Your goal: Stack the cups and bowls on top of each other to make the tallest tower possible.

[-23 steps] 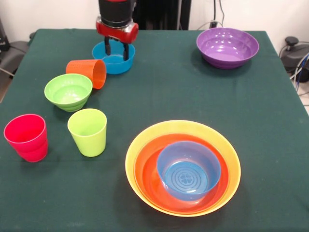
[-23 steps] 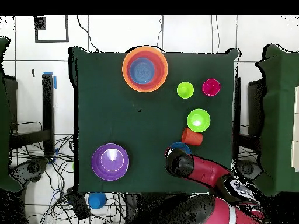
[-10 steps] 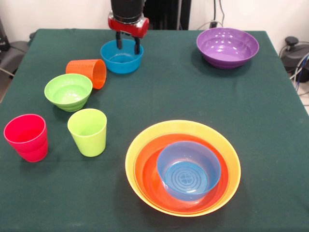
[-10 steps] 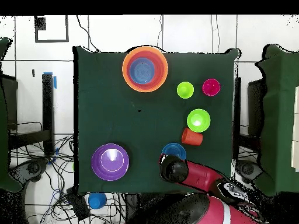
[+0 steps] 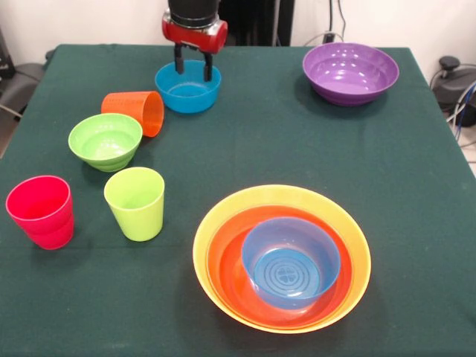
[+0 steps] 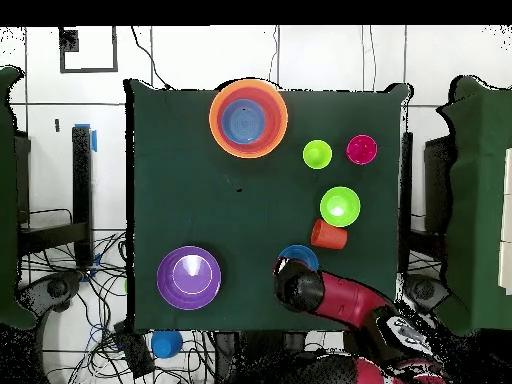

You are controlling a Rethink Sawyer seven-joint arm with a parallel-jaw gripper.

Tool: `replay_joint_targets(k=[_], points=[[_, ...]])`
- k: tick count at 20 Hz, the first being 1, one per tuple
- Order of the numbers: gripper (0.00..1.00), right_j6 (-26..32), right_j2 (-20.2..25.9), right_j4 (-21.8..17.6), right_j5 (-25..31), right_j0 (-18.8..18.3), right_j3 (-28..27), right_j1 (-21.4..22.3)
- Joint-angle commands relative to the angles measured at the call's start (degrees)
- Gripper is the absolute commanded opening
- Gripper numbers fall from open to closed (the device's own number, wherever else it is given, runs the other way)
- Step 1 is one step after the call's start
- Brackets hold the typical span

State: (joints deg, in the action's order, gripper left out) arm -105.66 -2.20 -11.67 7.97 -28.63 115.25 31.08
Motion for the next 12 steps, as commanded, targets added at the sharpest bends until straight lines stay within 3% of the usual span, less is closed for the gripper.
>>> replay_joint_targets(k=[1, 12], points=[[1.0, -5.9, 8.1, 2.2, 5.3, 1.9, 0.6, 2.8], [1.0, -7.3, 10.3, 3.8, 3.9, 2.1, 0.1, 2.3]])
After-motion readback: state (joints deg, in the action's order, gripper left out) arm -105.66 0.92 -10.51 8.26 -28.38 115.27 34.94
